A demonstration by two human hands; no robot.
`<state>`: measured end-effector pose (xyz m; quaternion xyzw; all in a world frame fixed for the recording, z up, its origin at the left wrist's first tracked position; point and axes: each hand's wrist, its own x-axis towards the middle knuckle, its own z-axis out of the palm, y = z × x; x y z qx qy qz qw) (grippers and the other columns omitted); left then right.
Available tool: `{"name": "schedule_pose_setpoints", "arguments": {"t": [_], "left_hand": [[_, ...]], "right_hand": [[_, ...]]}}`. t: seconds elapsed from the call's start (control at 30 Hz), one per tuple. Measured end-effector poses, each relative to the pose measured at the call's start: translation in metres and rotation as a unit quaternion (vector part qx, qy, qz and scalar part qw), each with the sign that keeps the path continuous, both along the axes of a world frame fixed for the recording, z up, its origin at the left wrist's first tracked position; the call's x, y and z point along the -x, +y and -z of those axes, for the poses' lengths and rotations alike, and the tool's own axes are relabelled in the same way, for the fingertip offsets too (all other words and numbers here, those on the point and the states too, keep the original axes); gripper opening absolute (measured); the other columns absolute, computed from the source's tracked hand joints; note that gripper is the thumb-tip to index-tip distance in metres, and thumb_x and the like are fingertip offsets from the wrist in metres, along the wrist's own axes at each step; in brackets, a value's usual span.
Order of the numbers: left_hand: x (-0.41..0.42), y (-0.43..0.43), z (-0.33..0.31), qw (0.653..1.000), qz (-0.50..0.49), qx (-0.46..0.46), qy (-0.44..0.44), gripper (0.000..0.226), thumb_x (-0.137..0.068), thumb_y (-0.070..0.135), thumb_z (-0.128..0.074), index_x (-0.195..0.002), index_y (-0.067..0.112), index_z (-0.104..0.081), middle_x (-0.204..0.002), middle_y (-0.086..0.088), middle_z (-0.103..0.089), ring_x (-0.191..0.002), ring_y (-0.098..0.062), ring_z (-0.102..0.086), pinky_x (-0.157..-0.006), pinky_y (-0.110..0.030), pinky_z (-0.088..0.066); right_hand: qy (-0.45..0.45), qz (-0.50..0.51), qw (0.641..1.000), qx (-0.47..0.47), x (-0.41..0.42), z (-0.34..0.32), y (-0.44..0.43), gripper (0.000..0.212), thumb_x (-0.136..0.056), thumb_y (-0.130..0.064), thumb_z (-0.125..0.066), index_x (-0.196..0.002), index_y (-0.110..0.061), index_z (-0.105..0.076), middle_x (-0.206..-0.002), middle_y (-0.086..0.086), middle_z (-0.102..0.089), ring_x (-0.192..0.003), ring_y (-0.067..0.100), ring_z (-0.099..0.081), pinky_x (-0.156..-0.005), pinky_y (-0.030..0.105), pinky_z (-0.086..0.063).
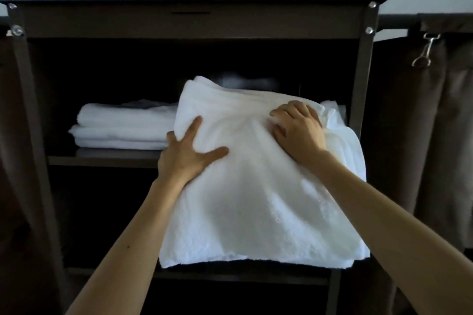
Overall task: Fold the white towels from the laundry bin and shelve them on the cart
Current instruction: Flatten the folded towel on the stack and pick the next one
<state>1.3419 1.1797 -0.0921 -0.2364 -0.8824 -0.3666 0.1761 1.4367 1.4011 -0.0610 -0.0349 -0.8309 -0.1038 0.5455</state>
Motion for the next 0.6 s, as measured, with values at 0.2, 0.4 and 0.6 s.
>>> {"name": "schedule_pose_setpoints", "arguments": {"t": [0.2,0.4,0.6], "left_hand": [[0.008,-0.002,0.003,0.999,0.021,-0.035,-0.007,0.096,-0.06,0.083,-0.056,-0.14,0.058,-0.009,-0.147,-0.004,-0.021,-0.127,-0.038,-0.039,-0.102,-0.049,-0.038],[0.008,-0.006,0.011,0.991,0.081,-0.108,-0.023,0.091,-0.065,0.072,-0.064,-0.141,0.056,-0.016,-0.151,0.001,-0.015,-0.132,-0.033,-0.034,-0.105,-0.046,-0.033],[0.016,-0.017,0.002,0.984,0.144,-0.074,-0.074,0.1,-0.054,0.08,-0.06,-0.139,0.06,-0.011,-0.156,-0.001,-0.014,-0.14,-0.027,-0.024,-0.112,-0.043,-0.026]], "right_hand": [[-0.006,0.058,0.988,0.145,-0.047,0.038,0.012,0.056,-0.085,-0.049,-0.051,-0.137,-0.032,-0.041,-0.151,-0.003,-0.028,-0.142,0.025,-0.008,-0.115,0.046,-0.008],[-0.009,-0.043,0.854,0.519,-0.083,0.067,0.024,0.099,-0.068,-0.069,-0.065,-0.145,-0.042,-0.008,-0.152,-0.007,-0.008,-0.133,0.033,-0.031,-0.103,0.045,-0.038],[-0.104,0.046,0.831,0.545,-0.101,0.063,0.026,0.096,-0.068,-0.078,-0.05,-0.144,-0.049,0.0,-0.14,0.013,-0.03,-0.119,0.042,-0.045,-0.096,0.043,-0.042]]}}
